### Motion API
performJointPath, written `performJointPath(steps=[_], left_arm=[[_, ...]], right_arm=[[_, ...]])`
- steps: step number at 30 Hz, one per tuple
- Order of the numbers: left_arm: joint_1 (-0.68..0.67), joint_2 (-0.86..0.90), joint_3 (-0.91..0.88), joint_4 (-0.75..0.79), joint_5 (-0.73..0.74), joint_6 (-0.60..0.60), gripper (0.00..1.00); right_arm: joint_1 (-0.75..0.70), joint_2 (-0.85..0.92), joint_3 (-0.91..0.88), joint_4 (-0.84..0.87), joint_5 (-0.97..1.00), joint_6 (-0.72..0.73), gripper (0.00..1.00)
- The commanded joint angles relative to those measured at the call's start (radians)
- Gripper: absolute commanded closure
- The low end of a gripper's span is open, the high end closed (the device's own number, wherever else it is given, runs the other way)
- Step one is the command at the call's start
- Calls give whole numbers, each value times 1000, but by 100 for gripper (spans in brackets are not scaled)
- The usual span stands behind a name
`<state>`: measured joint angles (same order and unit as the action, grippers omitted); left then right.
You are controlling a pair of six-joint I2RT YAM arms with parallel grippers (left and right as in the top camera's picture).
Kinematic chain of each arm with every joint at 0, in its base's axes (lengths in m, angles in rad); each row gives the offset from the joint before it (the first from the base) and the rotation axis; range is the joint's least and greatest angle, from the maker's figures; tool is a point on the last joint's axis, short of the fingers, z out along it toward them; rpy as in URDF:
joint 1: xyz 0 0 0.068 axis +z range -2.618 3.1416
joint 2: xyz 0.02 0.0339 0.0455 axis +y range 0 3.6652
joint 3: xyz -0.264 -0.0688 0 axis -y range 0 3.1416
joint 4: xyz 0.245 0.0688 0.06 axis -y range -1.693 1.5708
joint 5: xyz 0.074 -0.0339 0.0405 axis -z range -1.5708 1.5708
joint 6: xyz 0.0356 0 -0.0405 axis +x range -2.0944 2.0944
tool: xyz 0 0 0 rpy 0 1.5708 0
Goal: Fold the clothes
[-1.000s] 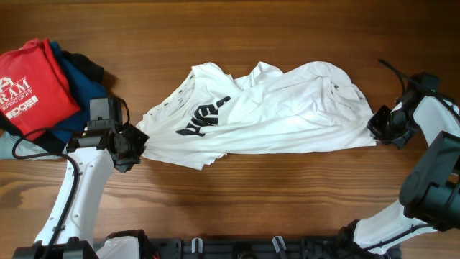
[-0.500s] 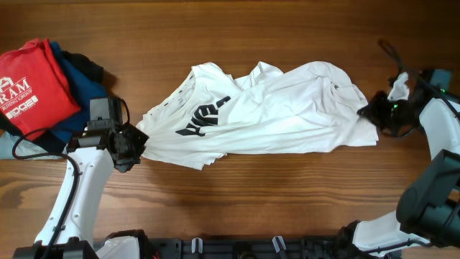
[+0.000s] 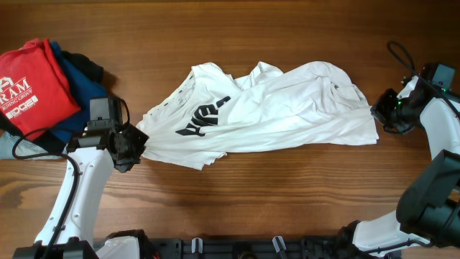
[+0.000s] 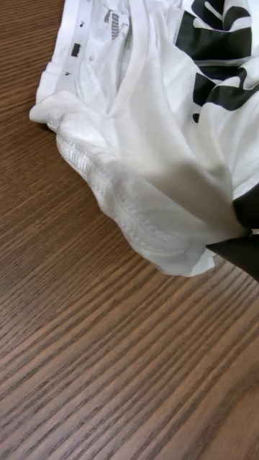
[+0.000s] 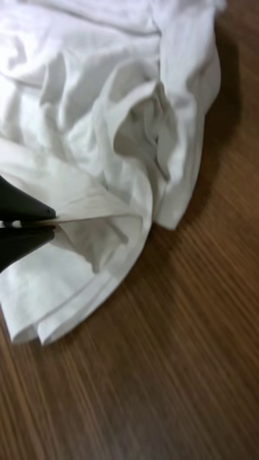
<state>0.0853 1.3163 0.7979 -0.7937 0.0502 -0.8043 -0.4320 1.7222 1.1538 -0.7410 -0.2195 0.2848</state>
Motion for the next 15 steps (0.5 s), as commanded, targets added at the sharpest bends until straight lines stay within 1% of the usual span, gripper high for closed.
performJointPath(steps=[1, 4, 5, 6, 7, 8, 10, 11, 15], left_arm=[[6, -13, 1, -2, 7, 16, 96], [6, -13, 1, -1, 12, 16, 96], [6, -13, 1, -1, 12, 16, 96], [6, -13, 1, -1, 12, 16, 96], [6, -13, 1, -1, 12, 16, 96], [6, -13, 1, -1, 12, 16, 96], [6, -13, 1, -1, 12, 16, 96], [6, -13, 1, -1, 12, 16, 96], [6, -13, 1, -1, 12, 16, 96]], right_arm=[[1, -18, 9, -1, 63, 6, 87], [1, -18, 9, -13, 63, 4, 82], [1, -18, 9, -23, 63, 3, 77], [1, -18, 9, -50, 68, 3, 65], [1, -18, 9, -82, 90, 4, 59], [1, -18, 9, -114, 127, 7, 56], [1, -17, -16, -138, 171, 6, 51], [0, -17, -29, -132, 171, 6, 51], [2, -16, -88, -18, 134, 6, 49]])
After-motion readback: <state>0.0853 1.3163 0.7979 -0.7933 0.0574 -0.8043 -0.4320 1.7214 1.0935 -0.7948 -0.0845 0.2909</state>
